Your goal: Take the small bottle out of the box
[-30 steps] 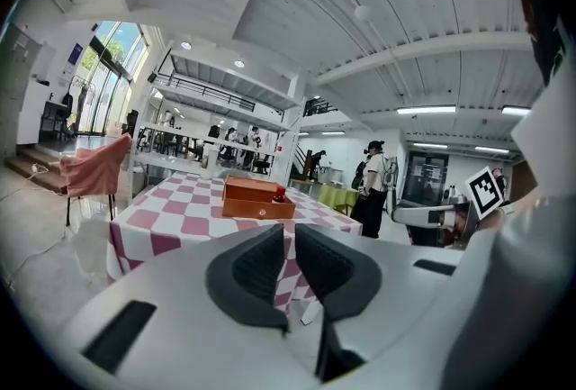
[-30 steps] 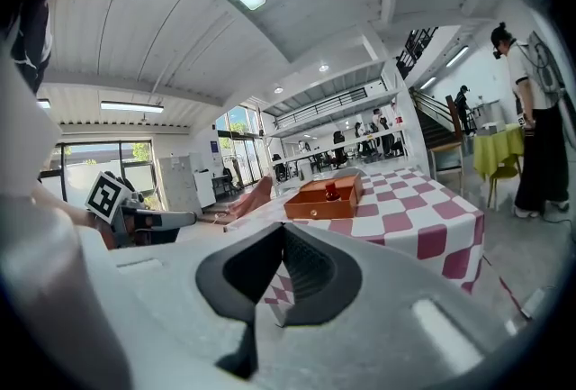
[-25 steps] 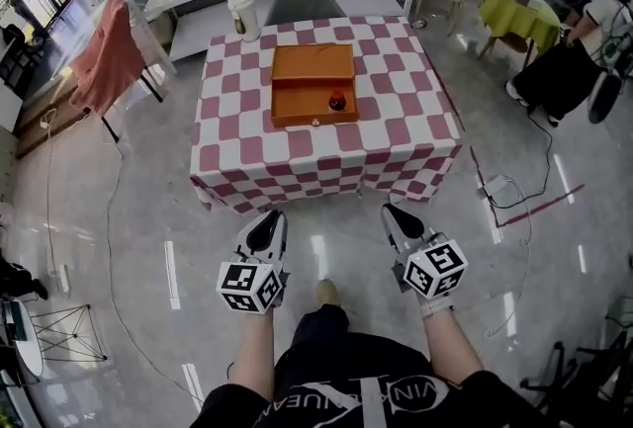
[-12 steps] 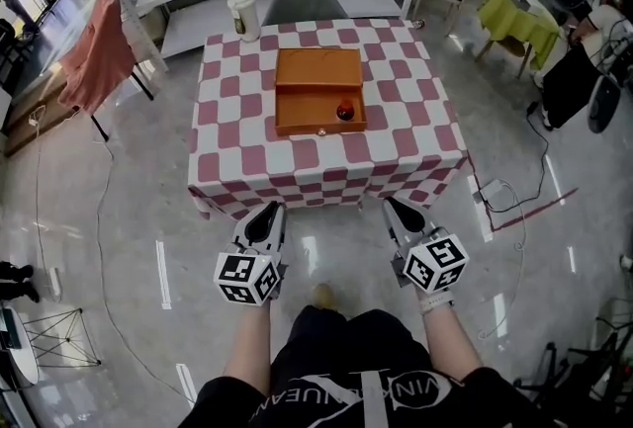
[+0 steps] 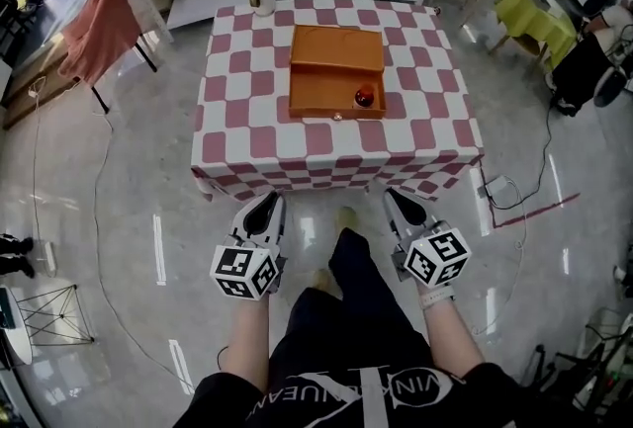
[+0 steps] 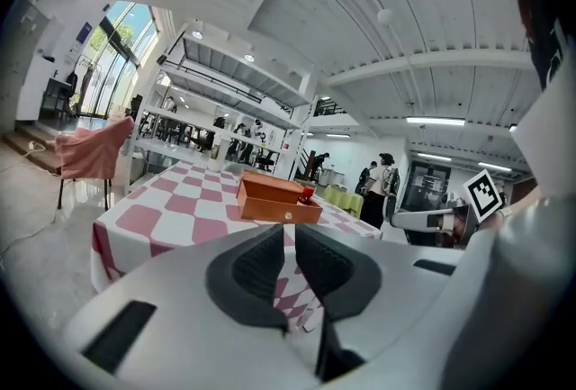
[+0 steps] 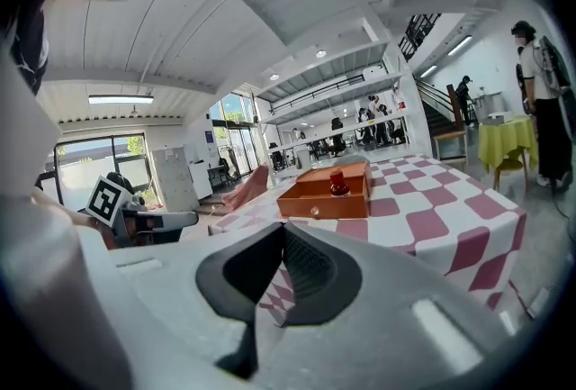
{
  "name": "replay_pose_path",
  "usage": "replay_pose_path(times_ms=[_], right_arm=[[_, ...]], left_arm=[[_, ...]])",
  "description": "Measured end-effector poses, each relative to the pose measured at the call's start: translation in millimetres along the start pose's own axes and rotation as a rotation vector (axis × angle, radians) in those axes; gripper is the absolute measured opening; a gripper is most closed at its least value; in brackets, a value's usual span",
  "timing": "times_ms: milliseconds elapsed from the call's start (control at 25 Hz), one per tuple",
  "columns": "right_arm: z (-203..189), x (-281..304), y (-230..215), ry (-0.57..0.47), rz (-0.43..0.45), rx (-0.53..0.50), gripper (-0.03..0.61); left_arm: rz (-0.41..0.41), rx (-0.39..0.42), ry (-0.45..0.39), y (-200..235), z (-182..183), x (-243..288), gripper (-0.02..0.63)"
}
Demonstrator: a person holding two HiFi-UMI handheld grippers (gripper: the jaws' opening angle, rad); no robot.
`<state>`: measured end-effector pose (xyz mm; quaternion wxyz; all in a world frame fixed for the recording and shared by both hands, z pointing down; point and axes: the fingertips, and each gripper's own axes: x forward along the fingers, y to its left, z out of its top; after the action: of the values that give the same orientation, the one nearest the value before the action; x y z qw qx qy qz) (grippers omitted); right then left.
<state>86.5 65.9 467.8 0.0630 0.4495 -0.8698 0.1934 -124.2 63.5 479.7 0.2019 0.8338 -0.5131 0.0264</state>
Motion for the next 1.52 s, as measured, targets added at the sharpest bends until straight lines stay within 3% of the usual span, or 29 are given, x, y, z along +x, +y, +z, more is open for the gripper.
replay_pose_path(times_ms=[400, 760, 1520], right_arm=[[32.2, 47.0, -13.4, -0.031, 0.045, -0.016, 0.006], [53.2, 85.3, -35.8, -0.016, 0.054, -0.08, 0.006], [72.7, 136.9, -79.2, 0.048, 0.065, -0.303, 0.015]], left_arm=[[0.034, 0.017, -0.028, 20.7, 24.0, 19.5, 0.04], [-0.004, 0.032, -0.02, 23.0, 37.0, 68.9, 0.04], [-0.04, 0.024, 0.0, 18.2, 51.3, 147.0, 0.04]])
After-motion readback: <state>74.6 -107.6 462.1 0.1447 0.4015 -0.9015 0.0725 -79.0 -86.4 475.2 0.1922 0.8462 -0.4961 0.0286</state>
